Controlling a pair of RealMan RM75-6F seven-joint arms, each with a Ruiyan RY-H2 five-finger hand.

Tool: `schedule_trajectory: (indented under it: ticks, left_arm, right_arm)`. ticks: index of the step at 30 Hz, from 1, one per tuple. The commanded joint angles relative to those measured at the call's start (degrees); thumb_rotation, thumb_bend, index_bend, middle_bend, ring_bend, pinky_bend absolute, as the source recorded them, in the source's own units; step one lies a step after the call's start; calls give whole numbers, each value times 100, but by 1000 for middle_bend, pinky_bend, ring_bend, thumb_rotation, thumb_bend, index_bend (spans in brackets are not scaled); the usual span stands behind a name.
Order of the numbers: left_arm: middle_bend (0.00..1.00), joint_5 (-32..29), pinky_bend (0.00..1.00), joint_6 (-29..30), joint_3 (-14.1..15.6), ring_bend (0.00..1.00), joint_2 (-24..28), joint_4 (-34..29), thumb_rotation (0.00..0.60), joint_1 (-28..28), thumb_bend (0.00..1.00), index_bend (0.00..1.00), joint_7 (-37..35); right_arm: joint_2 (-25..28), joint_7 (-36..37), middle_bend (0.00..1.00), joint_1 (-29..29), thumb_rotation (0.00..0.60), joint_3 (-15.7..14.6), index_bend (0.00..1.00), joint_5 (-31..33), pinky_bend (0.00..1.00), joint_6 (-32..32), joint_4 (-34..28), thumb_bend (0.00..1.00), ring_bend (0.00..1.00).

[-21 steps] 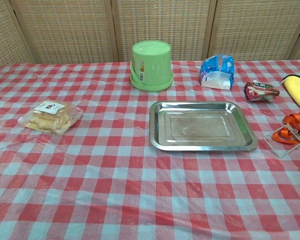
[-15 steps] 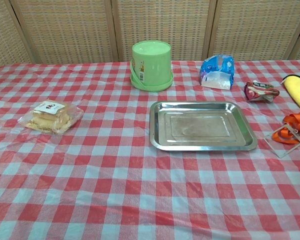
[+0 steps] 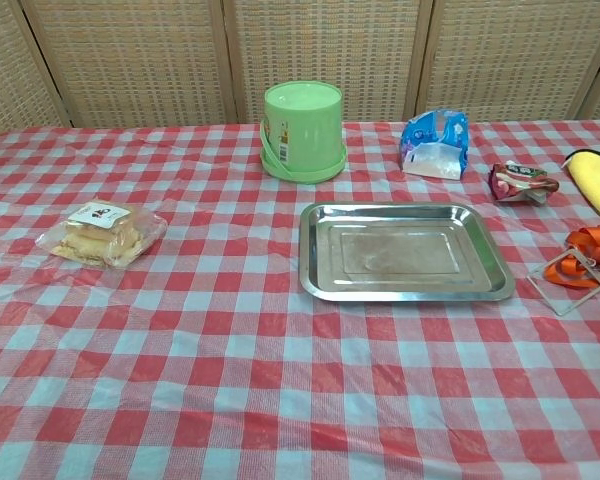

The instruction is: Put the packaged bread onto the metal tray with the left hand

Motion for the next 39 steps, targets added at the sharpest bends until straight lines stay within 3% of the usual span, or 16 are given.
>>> schedule_trajectory:
  ticks: [1, 7, 13, 19, 31, 39]
  left_arm:
    - [0, -176, 0, -226, -78, 0, 52, -59, 600, -126, 128, 0, -87]
    - [0, -597, 0, -812, -425, 0, 240, -345, 600, -585, 4, 0, -73]
    - [0, -1267, 0, -1675, -852, 0, 480, -526, 600, -1201, 0, 0, 45]
    - [0, -2200, 0, -3121, -1216, 0, 490, -195, 600, -2102, 0, 0, 170]
    - [0, -3375, 0, -5213, -1369, 0, 50, 917, 600, -3410, 0, 0, 322]
    - [0, -3630, 0, -5951, -1265, 0, -249, 1515, 600, -3971, 0, 0, 427]
  right_arm:
    - [-16, 50, 0, 30, 600, 35, 25, 101, 0, -73, 50, 95, 0]
    - [-14, 125, 0, 50, 600, 58, 27, 189, 0, -119, 89, 95, 0]
    - [-19, 120, 0, 59, 600, 56, 34, 186, 0, -125, 93, 94, 0]
    - [-50, 115, 0, 87, 600, 89, 43, 286, 0, -188, 141, 94, 0]
    - [-172, 23, 0, 152, 600, 90, 47, 443, 0, -380, 293, 95, 0]
    - [-238, -12, 0, 186, 600, 78, 48, 455, 0, -432, 370, 94, 0]
